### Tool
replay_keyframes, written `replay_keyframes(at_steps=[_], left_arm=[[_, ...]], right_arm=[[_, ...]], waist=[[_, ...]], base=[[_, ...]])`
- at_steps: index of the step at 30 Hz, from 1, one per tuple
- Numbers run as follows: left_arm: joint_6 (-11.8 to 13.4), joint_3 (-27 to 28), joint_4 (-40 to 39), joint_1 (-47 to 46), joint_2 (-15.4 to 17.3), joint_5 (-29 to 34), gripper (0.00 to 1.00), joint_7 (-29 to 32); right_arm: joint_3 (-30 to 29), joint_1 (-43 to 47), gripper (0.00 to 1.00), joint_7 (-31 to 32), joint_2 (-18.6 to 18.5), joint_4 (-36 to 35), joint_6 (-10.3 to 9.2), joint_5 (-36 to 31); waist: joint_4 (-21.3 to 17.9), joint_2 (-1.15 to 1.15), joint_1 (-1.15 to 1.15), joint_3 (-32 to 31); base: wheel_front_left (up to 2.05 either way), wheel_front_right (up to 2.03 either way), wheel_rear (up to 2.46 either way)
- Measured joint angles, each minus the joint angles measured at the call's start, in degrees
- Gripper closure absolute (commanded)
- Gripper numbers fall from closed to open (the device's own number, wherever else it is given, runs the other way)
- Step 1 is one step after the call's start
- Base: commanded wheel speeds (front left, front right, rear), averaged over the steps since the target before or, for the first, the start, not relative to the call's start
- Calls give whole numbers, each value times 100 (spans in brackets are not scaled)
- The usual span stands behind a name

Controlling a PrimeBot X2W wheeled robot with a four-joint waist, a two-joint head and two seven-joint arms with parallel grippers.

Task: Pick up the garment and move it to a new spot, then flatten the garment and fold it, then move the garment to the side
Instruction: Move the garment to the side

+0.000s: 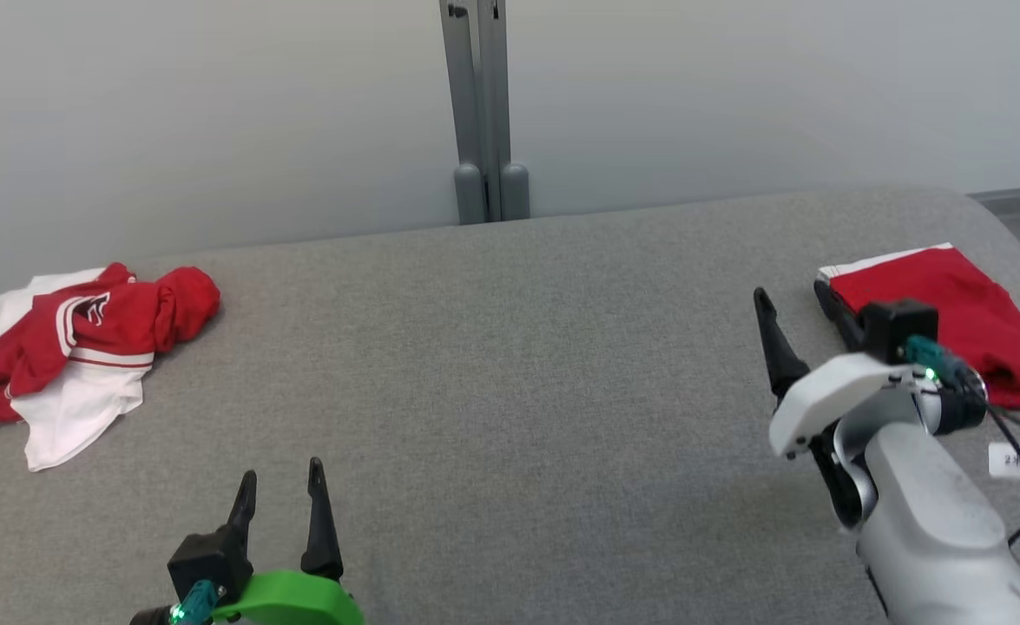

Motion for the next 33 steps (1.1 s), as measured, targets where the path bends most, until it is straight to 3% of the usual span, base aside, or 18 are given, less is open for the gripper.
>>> replay_keyframes(at_steps=[8,13,20,33], left_arm=[[-115,177,-186,414,-51,163,0,-2],[-210,165,-221,463,-96,255,0,-9],[-287,165,-213,458,-148,374,0,-10],[-342,181,-138,443,-175,447,0,-10]], right_arm=[[-875,1755,0,0,512,-1760,0,-717],[-1166,2599,0,0,568,-2648,-2,-842],[-787,3260,0,0,590,-3072,0,-468],[-723,3332,0,0,589,-3163,0,-488]], waist=[[275,0,0,-198],[378,0,0,-180],[363,0,0,-136],[351,0,0,-103]], base=[[0,0,0],[0,0,0],[0,0,0],[0,0,0]])
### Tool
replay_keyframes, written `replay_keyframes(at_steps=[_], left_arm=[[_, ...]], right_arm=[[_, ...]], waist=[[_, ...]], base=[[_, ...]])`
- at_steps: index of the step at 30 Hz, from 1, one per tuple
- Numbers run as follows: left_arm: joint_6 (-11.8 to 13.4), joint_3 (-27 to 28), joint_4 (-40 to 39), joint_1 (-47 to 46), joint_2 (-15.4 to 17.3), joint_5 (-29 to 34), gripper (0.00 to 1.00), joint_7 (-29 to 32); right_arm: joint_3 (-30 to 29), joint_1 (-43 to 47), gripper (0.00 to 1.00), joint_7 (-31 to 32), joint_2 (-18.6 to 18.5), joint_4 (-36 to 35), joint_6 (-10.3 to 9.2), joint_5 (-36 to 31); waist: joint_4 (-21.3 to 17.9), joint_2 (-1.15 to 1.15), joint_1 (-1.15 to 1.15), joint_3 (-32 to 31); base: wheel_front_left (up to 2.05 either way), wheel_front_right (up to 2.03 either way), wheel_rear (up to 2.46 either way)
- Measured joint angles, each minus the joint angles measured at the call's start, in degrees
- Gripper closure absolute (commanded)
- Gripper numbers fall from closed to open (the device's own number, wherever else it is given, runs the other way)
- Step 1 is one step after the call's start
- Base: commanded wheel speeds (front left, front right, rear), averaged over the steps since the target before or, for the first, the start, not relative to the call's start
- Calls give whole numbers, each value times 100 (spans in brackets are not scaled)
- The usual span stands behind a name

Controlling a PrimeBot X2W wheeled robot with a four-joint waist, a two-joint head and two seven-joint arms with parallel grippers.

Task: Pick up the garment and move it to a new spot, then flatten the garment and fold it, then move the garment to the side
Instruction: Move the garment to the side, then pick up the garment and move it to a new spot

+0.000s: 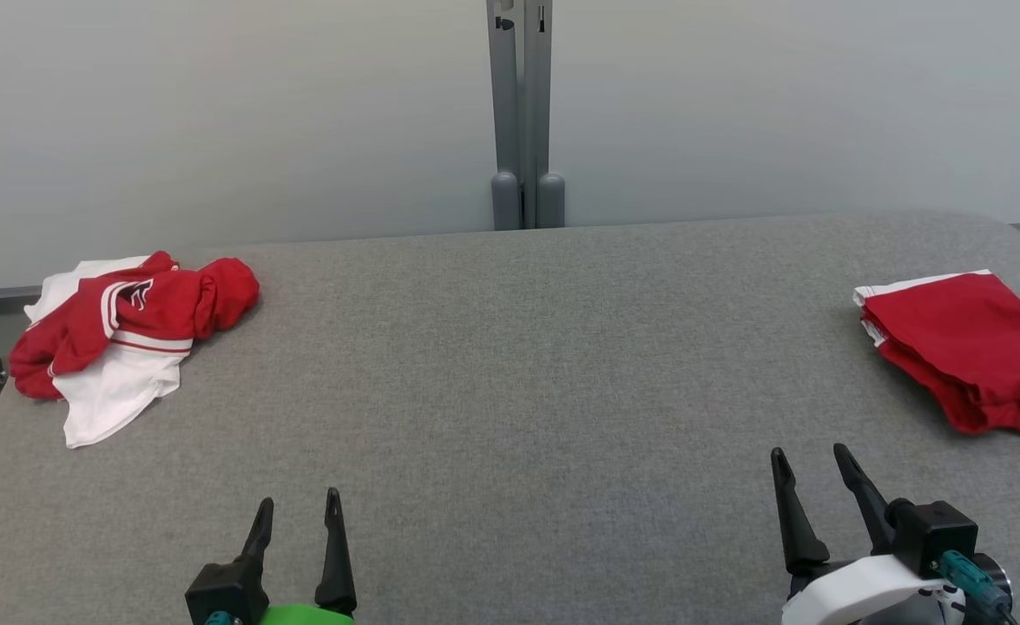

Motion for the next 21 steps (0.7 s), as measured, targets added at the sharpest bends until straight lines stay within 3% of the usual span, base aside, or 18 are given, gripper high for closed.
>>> replay_keyframes(at_steps=[10,21], left_arm=[[-32,-103,30,-41,-12,26,0,0],[-53,-11,51,-209,3,185,0,-1]], right_arm=[[-78,38,0,0,0,-38,0,-19],[44,44,0,0,0,-220,0,158]], waist=[[188,0,0,16],[1251,0,0,26]], base=[[0,0,0],[0,0,0]])
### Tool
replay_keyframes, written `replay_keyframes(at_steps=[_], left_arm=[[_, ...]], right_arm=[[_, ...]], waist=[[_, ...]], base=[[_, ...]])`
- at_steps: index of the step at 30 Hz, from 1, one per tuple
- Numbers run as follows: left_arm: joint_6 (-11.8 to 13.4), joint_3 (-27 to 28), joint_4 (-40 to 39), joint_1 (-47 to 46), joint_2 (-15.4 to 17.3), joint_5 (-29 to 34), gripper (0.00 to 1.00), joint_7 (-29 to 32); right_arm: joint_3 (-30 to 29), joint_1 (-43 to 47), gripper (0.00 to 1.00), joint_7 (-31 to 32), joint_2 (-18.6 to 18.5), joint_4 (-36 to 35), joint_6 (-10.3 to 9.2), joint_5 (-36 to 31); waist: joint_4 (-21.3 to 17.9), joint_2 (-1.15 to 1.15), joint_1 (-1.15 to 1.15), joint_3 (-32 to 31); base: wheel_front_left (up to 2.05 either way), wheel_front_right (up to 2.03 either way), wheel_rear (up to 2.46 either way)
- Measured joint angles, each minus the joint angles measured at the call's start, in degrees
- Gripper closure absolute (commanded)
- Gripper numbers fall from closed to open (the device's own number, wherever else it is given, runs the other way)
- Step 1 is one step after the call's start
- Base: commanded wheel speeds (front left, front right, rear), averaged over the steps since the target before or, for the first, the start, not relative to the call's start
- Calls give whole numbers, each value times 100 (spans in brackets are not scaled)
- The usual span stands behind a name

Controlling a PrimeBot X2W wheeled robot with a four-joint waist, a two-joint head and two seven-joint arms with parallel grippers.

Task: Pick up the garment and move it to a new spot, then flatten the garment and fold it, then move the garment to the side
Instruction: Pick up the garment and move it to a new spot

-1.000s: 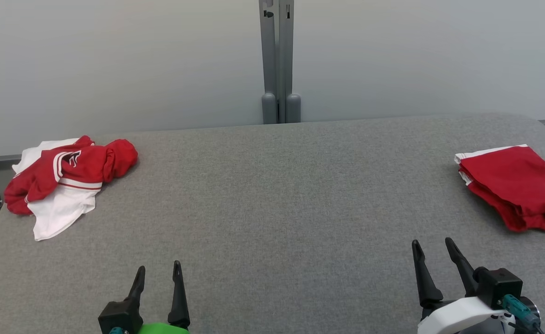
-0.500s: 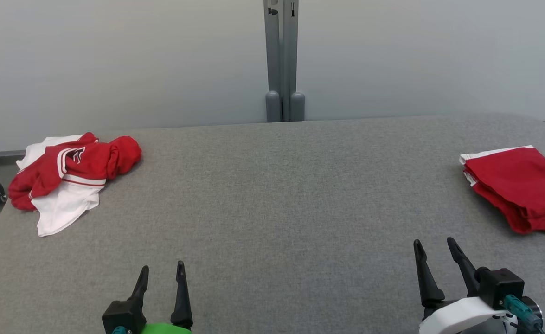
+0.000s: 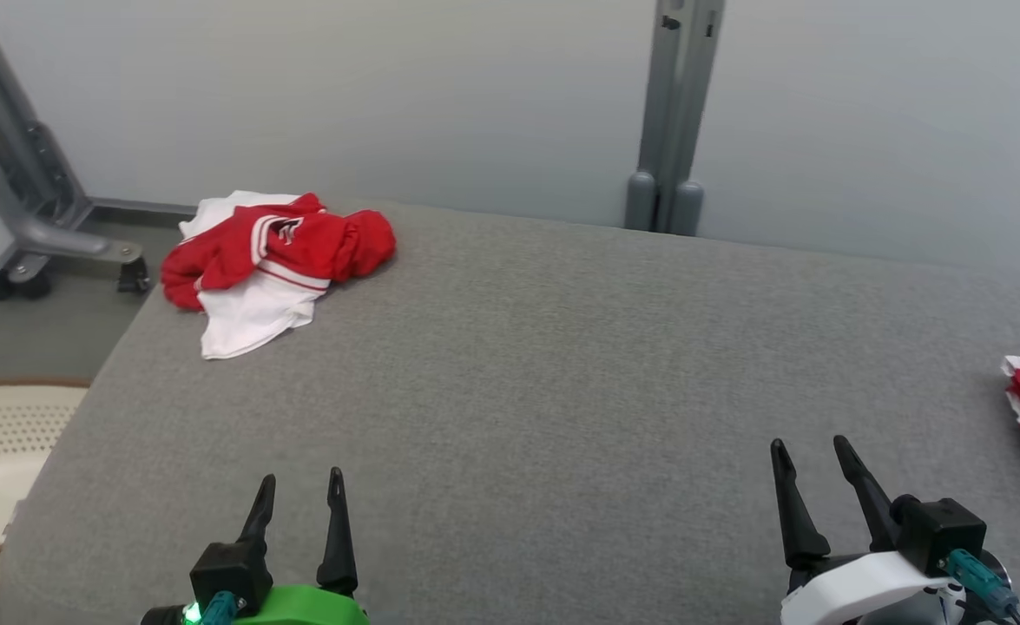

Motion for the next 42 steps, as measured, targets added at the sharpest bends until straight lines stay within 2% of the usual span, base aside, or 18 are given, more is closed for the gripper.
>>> replay_keyframes(at_steps=[7,13,21,28,32,35,38,42], left_arm=[[78,287,-220,5,8,45,0,1],[205,580,-537,235,1,9,0,1],[227,617,-647,399,-7,-1,0,1],[109,615,-495,237,9,41,0,1],[42,840,-564,-330,276,105,0,1],[-82,924,-557,-973,631,214,0,4],[-241,937,-461,-1876,1125,407,0,234],[-445,927,-212,-3091,1597,567,0,579]], right_arm=[[323,-295,0,-1,3,2,0,-25],[721,-666,0,0,8,162,0,-66],[751,-792,0,0,5,250,0,-94],[363,-596,0,-1,3,71,0,-168],[291,-564,0,10,8,-142,0,-358],[281,-710,0,116,8,-344,0,-541],[258,-847,0,211,8,-575,0,-683],[232,-950,0,270,7,-899,0,-824]], waist=[[903,0,0,84],[1389,0,0,297],[1640,0,0,575],[1674,0,0,610],[1648,0,0,677],[1567,0,0,770],[1441,0,0,932],[1240,0,0,1206]], base=[[0,0,0],[0,0,0],[0,0,0],[0,0,0],[0,0,0],[0,0,0],[0,0,0],[0,0,0]])
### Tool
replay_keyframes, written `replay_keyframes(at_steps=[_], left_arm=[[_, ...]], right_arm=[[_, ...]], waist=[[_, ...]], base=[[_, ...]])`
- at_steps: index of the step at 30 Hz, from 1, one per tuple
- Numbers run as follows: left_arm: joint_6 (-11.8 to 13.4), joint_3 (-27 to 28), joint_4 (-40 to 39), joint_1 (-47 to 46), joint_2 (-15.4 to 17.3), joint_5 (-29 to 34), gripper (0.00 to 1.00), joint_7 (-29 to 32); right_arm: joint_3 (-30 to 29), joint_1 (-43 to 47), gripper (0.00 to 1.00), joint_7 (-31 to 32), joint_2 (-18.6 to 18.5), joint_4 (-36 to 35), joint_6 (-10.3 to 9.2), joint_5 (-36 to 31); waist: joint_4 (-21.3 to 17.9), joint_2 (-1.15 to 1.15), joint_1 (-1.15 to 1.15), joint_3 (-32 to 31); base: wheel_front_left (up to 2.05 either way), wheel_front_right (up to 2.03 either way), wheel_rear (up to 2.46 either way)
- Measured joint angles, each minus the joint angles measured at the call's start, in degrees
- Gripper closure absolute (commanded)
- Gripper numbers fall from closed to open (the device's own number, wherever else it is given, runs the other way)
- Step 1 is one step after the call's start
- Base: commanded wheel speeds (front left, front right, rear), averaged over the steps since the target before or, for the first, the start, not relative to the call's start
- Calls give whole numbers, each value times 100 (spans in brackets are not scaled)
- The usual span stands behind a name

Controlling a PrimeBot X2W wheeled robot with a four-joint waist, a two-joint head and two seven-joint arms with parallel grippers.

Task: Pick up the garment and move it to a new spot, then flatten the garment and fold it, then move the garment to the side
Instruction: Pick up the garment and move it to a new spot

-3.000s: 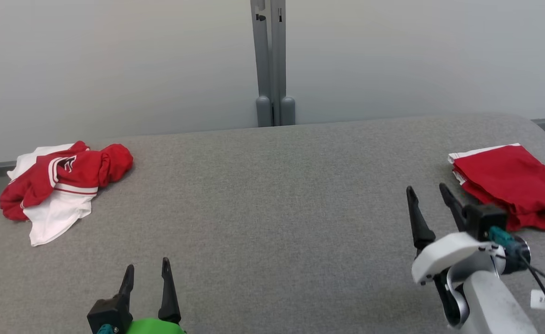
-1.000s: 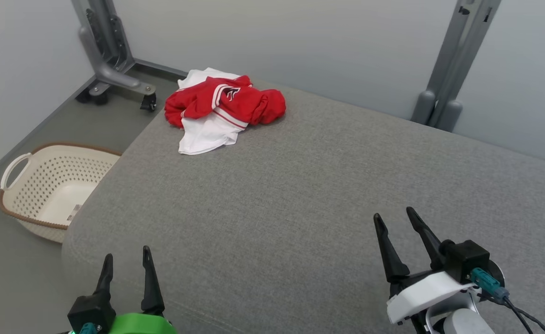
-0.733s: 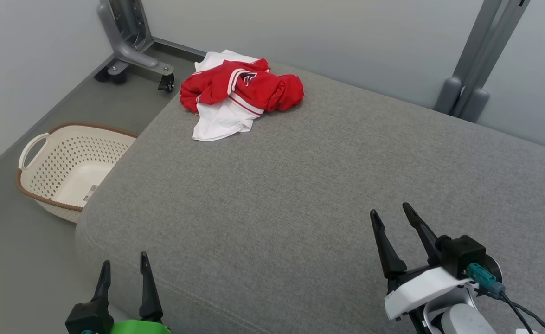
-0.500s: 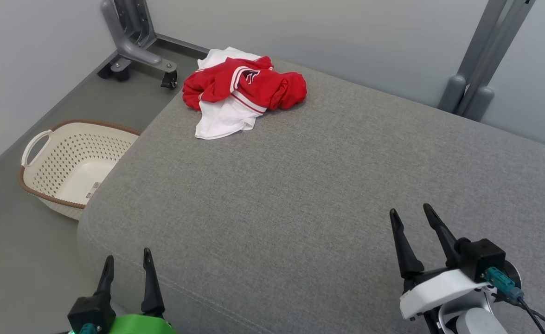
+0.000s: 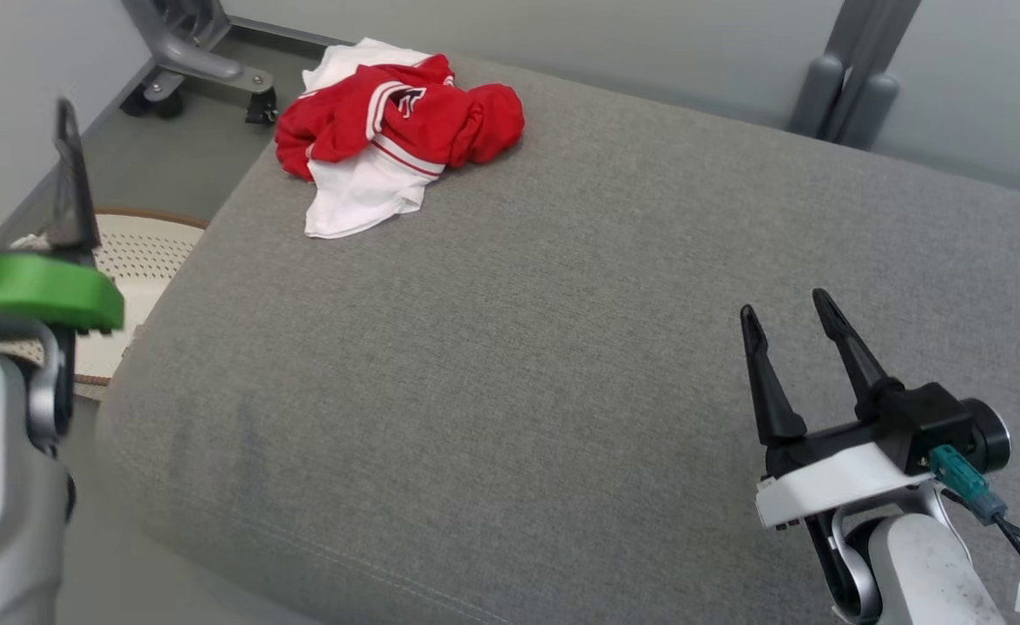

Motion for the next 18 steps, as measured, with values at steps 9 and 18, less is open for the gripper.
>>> replay_keyframes(at_steps=[9,18], left_arm=[[-430,-129,1633,-2241,475,-58,0,1009],[-487,-110,3065,-2885,772,-105,0,1356]], right_arm=[[134,-365,0,-41,-3,-617,0,-87],[162,-419,0,-163,-12,-1081,0,-100]], waist=[[-788,0,0,916],[-1625,0,1,1856]], base=[[0,0,0],[0,0,0]])
